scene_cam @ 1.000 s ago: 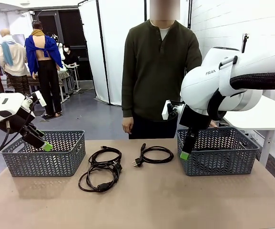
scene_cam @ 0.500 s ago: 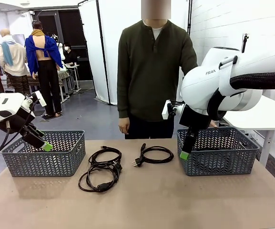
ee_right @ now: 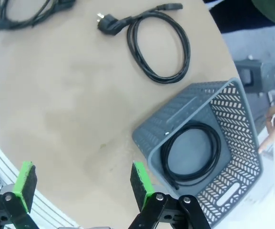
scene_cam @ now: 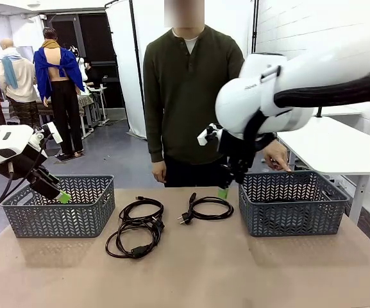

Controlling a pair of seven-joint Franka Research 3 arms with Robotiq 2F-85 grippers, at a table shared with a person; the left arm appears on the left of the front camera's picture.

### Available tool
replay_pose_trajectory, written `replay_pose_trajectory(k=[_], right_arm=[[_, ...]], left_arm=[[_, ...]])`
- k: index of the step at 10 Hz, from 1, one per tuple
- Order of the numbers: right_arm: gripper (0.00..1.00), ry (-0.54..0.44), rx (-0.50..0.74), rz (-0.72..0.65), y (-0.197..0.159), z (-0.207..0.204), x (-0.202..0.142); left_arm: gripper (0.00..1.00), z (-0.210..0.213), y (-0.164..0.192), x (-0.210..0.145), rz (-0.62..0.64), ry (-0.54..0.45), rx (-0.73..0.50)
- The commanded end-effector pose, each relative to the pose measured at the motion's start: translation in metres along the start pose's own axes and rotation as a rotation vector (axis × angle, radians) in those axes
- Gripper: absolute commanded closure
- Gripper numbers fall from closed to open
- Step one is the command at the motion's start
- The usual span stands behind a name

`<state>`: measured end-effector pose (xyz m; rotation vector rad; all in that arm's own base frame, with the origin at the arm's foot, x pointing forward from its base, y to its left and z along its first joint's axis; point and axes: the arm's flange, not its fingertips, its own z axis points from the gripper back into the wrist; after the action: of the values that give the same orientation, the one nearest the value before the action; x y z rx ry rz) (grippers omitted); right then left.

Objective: Organize the cables according to human instructions.
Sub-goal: Pick up a bundle of cables and place it in the basket indicated by the human.

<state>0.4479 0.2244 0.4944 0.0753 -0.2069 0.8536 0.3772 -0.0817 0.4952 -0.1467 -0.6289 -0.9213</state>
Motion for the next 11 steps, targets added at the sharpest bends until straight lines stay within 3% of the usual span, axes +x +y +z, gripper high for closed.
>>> replay_pose_trajectory(k=[1, 6, 9, 11], right_arm=[[0.00, 0.067, -0.017, -0.134, -0.008, -0.012, 0.039], [0.00, 0.023, -0.100, -0.380, -0.037, -0.058, 0.108], [0.00, 0.042, -0.100, -0.435, -0.047, -0.071, 0.119], [0.00, 0.022, -0.079, -0.394, -0.045, -0.069, 0.106]], left_arm=[[0.00, 0.000, 0.002, -0.002, -0.002, 0.000, -0.006], [0.00, 0.000, 0.002, -0.002, -0.002, 0.000, -0.006], [0.00, 0.000, 0.002, -0.002, -0.002, 0.000, -0.006], [0.00, 0.000, 0.002, -0.002, -0.002, 0.000, -0.006]])
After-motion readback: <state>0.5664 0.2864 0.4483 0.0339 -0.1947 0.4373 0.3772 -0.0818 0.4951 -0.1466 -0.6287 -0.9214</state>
